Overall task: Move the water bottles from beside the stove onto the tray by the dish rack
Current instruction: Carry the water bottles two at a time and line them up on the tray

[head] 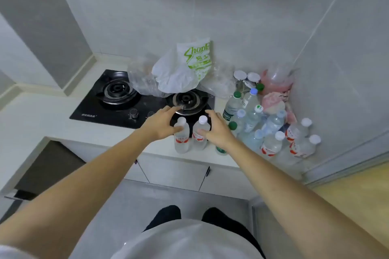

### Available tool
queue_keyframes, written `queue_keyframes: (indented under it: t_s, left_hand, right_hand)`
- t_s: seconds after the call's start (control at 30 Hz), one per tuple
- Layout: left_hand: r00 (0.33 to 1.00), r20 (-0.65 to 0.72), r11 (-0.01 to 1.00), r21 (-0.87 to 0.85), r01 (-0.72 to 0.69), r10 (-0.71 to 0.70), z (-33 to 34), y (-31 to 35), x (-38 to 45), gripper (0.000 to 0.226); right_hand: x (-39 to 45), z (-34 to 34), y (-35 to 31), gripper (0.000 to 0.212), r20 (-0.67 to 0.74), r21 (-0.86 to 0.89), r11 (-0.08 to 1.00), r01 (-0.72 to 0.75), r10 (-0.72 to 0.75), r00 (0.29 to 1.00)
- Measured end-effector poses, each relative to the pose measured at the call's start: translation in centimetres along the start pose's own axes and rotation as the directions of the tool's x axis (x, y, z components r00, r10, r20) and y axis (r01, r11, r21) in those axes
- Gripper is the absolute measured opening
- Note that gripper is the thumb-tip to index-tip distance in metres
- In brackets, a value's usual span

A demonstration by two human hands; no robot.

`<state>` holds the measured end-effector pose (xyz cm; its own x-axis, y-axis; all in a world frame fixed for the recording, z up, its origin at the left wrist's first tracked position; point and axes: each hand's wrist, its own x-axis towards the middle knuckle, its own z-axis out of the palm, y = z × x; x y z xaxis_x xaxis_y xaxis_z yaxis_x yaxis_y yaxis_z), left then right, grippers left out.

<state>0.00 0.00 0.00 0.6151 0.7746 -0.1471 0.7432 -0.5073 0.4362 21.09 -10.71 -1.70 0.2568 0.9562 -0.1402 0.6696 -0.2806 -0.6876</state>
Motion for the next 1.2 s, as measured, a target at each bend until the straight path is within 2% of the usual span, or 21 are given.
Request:
queue_keyframes:
  t_s: [0.2, 0.37, 0.53, 0.63, 0.77, 0.9, 1.0, 1.2]
  left_hand:
    - [0.990, 0.140, 0.973, -0.225, 0.044, -0.013, 2.8, -2.6, 1.7, 0.101]
    - [0.984, 0.179, 0.902, -0.428, 0.057, 0.023, 6.2, -4.3, 2.7, 0.080]
    - [0.993, 0.119, 0.867, -0.496, 0.051, 0.009, 8.4, -4.4, 3.7, 0.060]
    - [0.993, 0.119, 0.867, -0.494, 0.068, -0.010, 8.5, -4.0, 4.2, 0.055]
    - [0.993, 0.111, 0.879, -0.469, 0.091, -0.043, 7.8, -3.3, 3.8, 0.050]
    - [0.990, 0.096, 0.865, -0.483, 0.133, -0.099, 5.8, -2.8, 2.2, 0.050]
    - [0.985, 0.054, 0.846, -0.507, 0.166, -0.161, 3.1, -2.3, 0.9, 0.050]
    - [0.945, -0.078, 0.785, -0.581, 0.215, -0.316, -2.6, -1.2, -3.4, 0.052]
  right_hand:
    - [2.2, 3.4, 1.1, 0.086, 0.013, 0.040, 0.985, -0.167, 0.167, 0.986]
    - [3.2, 5.3, 3.6, 0.073, -0.030, 0.071, 0.977, -0.202, 0.204, 0.978]
    - [4.2, 6.1, 5.0, 0.071, -0.060, 0.101, 0.981, -0.165, 0.171, 0.983]
    - [4.7, 5.9, 5.1, 0.065, -0.042, 0.102, 0.983, -0.152, 0.157, 0.987]
    - [4.8, 5.2, 4.8, 0.059, -0.015, 0.106, 0.988, -0.110, 0.112, 0.994]
    - [5.0, 3.3, 3.3, 0.065, 0.020, 0.127, 0.991, -0.044, 0.042, 0.999]
    - [5.6, 1.0, 1.2, 0.071, 0.043, 0.197, 0.979, 0.046, -0.056, 0.998]
    - [6.8, -1.2, -4.7, 0.061, 0.119, 0.317, 0.926, 0.207, -0.255, 0.959]
